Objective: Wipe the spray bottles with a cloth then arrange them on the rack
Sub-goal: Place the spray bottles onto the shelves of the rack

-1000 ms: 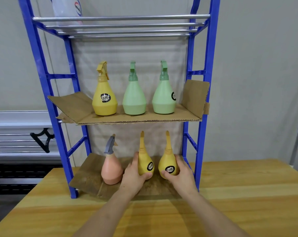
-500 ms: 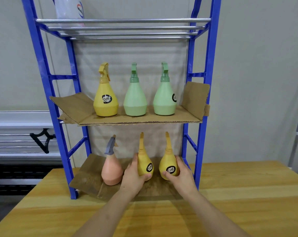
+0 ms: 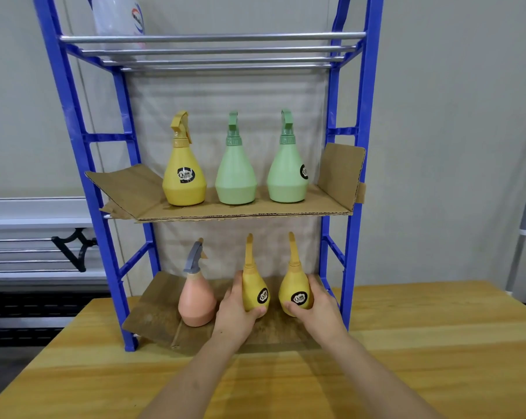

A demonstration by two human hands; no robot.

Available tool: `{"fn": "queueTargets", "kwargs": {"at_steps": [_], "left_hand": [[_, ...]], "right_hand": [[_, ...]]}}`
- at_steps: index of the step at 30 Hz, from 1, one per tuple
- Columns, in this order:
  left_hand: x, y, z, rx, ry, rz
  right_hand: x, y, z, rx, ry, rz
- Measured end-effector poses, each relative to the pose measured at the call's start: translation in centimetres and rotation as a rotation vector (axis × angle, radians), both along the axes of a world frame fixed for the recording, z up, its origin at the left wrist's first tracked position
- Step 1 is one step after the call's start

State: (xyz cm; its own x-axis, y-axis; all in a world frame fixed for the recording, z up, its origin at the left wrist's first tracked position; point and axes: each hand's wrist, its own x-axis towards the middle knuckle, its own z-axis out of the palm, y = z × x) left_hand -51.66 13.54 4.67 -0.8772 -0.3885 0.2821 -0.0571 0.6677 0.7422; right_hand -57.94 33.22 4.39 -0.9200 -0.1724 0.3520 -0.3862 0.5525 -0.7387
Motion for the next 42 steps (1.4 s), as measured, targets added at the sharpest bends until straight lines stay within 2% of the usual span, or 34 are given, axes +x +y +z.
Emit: {"fn": "queueTargets", "kwargs": {"at_steps": [9,16,18,22,24,26,28,30,33,42], "left_hand": [[0.1,0.1,0.2,-0.002,-0.014,0.021],[1.1,0.8,0.7,0.075,-0.059,-0.012],[2.4,0.5,0.5,0.039,0.024,0.039],[5.6,-1.6,0.2,-0.184,0.313,0.257],[6.3,-3.5,0.6,-0.205,0.351,0.376],[6.2,-5.2,0.9,-0.119,0.25,0.404],[5.9,-6.5,0.8,0.005,0.081,0.314],[5.8,-7.1,0.3,0.021,-0.028,0.208],[5.5,-7.5,-0.4,-0.038,-0.032,0.199],[4.3,-7.1,-0.2,-0.048,-0.015,0.285]], "right_hand": [[0.1,-0.1,0.0,-0.02,-0.003,-0.01],[0.2,0.2,0.1,-0.057,-0.026,0.019],[0.2,0.3,0.0,-0.072,-0.041,0.024],[0.5,0.3,0.2,-0.085,-0.042,0.038],[0.6,0.3,0.3,-0.083,-0.039,0.039],[0.6,0.3,0.3,-0.099,-0.05,0.046],[0.6,0.3,0.3,-0.115,-0.056,0.06],[0.6,0.3,0.2,-0.112,-0.056,0.05],[0.7,0.2,0.2,-0.107,-0.05,0.04],[0.9,0.1,0.3,-0.11,-0.05,0.031]]}}
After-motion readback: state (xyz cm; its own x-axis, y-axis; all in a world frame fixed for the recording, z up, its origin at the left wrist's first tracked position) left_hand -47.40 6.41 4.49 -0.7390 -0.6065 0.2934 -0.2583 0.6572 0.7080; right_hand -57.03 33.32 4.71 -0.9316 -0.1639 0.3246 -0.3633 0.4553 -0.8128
